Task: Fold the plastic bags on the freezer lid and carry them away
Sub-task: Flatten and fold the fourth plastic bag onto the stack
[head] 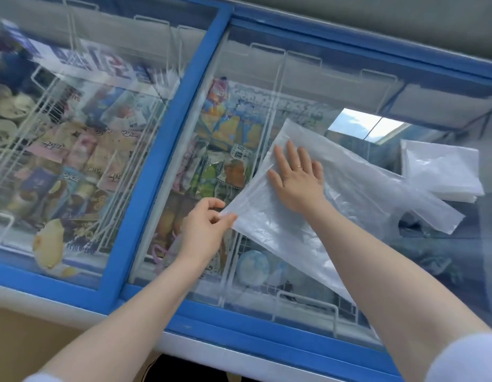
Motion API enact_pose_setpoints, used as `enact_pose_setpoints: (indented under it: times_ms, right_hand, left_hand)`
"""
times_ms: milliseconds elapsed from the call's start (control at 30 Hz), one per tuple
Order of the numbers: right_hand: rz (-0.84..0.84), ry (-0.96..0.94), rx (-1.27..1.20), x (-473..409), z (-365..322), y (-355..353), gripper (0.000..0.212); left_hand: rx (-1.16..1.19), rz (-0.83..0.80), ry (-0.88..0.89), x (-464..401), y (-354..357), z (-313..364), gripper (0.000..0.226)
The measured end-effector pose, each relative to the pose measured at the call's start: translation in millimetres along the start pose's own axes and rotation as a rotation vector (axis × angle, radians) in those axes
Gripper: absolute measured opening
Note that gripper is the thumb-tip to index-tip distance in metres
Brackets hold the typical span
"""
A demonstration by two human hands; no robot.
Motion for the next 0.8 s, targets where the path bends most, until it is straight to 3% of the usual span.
enact_pose_setpoints:
  times_ms: [167, 233, 333, 400, 500, 533, 600, 633, 700, 733, 800]
  right_hand:
    - [0.14, -0.205, 0.143, -19.4, -28.2, -36.0, 0.049]
    - [0.082, -0.301, 0.175, -34.5, -33.7, -38.3, 0.05]
    - [-0.012, -0.396, 0.134, -47.1, -40.4, -35.4, 0.033]
    - [0.036, -0.379, 0.054, -47.5, -34.0, -33.5, 0.023]
    - [0.125, -0.274, -0.071, -41.0, -16.7, -25.2, 0.033]
    - [0.123, -0.268, -0.128, -37.2, -16.4, -21.9, 0.039]
    - [0.133, -0.295, -0.204, -25.8, -21.5, -20.2, 0.047]
    - [0.174, -0.324, -0.173, -16.8, -25.8, -23.1, 0.049]
    - [0.29, -0.373, -0.021, 5.2, -34.2, -31.0, 0.049]
    - [0.314, -0.388, 0.042, 15.2, -37.4, -29.3, 0.05]
    - [0.276, -0.399, 0.141, 27.3, -39.6, -14.8, 0.055]
  left_hand:
    - [-0.117, -0.136, -0.034, -7.0, -1.7, -3.5, 0.02]
    - [-0.163, -0.162, -0.015, -9.5, 2.4, 5.9, 0.024]
    - [-0.13, -0.203, 0.0, -10.8, 9.4, 16.2, 0.02]
    - [-0.076, -0.149, 0.029, -10.7, 6.3, 18.3, 0.017]
    - [-0.043, -0.075, -0.027, -9.7, -1.8, 6.0, 0.015]
    - [-0.099, -0.069, -0.042, -9.0, -2.7, 1.2, 0.016]
    - [-0.44, 0.0, -0.008, -6.6, -7.9, -3.3, 0.021]
    - [-0.617, 0.083, 0.054, -5.1, -10.9, -1.0, 0.032]
    - [-0.74, 0.255, 0.306, 0.6, -6.9, 16.9, 0.055]
    - [-0.742, 0.279, 0.472, 8.4, 3.9, 28.2, 0.057]
    - [-0.823, 0.168, 0.704, 16.1, 39.9, 34.0, 0.056]
Point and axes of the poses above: each hand's wrist, its own x-axis away from the middle knuckle, its own y-axis out of the palm, z = x × y, the point moved 7 cm from there along -x, towards the middle knuckle, and after that the axes turned 13 degrees about -y, right-handed, at the moved point
